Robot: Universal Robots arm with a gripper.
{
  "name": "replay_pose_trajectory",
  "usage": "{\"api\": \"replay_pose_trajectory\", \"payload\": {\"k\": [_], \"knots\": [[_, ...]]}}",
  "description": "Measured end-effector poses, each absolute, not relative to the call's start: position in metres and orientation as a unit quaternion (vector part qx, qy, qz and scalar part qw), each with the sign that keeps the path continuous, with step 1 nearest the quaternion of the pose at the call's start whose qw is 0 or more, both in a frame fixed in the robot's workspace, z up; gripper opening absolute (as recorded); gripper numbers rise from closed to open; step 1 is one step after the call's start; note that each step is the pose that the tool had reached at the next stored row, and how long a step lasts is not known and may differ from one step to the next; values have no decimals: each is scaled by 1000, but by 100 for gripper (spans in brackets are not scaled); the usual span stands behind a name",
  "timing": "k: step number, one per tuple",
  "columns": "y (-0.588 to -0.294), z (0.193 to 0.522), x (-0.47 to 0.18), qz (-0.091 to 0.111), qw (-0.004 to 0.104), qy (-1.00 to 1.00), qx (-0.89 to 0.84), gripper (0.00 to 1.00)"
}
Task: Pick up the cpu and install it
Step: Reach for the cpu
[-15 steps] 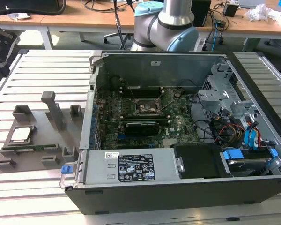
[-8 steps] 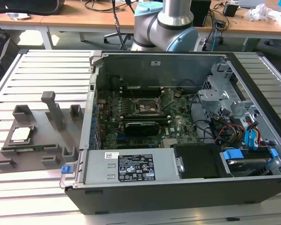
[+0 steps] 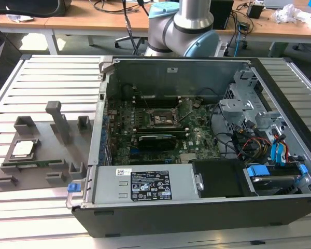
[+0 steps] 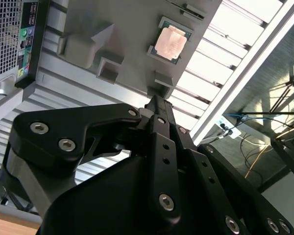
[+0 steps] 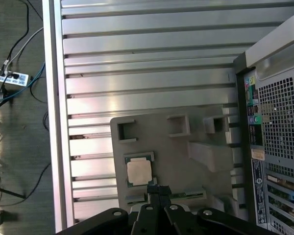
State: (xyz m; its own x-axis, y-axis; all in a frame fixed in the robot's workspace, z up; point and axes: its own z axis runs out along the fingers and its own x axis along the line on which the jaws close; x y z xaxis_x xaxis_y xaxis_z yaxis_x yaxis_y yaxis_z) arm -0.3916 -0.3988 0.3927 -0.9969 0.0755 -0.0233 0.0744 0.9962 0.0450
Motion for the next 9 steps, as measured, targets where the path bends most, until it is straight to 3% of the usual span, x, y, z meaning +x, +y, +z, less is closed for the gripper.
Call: {"api": "replay_pose_trajectory", "payload": {"k": [9], "knots": [[-393,391,-402,22,12,999,37,11]]}}
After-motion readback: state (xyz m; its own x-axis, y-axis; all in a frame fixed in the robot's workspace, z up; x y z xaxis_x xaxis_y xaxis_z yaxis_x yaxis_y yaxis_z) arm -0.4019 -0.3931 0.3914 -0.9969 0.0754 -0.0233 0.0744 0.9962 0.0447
